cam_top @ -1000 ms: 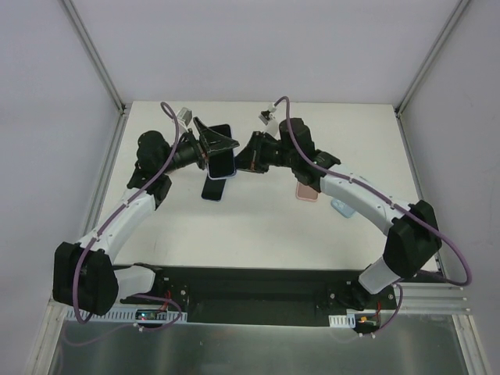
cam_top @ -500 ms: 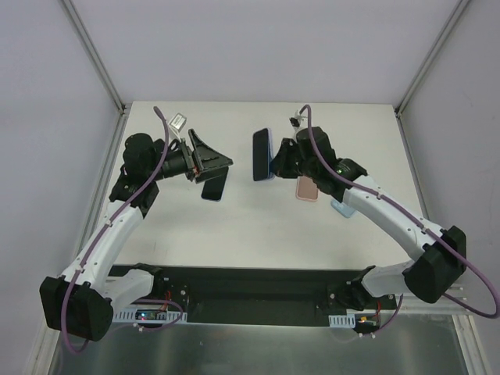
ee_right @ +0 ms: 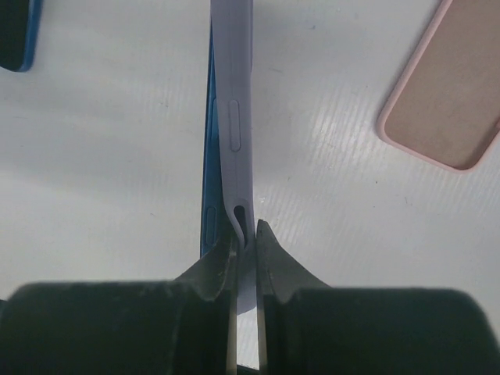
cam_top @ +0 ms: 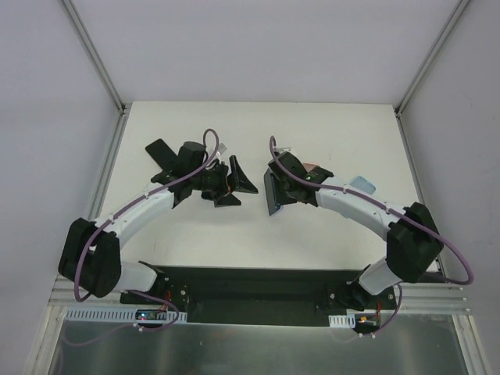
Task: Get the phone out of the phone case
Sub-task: Remove the phone case from the phone.
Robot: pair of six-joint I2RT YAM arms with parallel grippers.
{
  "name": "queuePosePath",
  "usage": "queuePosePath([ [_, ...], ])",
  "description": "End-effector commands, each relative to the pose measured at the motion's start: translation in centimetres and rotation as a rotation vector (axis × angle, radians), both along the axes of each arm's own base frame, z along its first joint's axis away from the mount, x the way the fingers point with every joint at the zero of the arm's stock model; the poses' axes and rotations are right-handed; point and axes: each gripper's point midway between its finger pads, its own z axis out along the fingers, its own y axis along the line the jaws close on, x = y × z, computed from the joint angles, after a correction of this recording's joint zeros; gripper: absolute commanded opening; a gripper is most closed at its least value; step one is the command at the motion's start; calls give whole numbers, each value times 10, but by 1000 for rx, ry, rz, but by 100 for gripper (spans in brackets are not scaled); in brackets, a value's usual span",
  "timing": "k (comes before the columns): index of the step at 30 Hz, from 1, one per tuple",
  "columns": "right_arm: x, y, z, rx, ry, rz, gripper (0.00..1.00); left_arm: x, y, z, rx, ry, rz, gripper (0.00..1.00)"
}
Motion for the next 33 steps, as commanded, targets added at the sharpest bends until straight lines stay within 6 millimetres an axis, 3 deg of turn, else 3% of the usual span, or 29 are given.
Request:
queuePosePath([
  [1,8,18,-4,12,-2,-6,1,6,5,-40,129,17,30,94],
  [7,4,30,-21,2,34,-24,1,9,-5,-62,161,68,-11,93],
  [12,-2,40,-25,4,57,-37,1,10,-19,-81,185,122,-47,91],
  [20,-7,47,-25,-11,62,-49,1,11,-36,-95,204,161,-80,82],
  [30,-10,58,-27,16,101,-30,1,9,-34,-129,299,182,-71,68],
  [33,-11,56,-32,1,110,-29,1,8,-35,-131,320,173,-70,66],
])
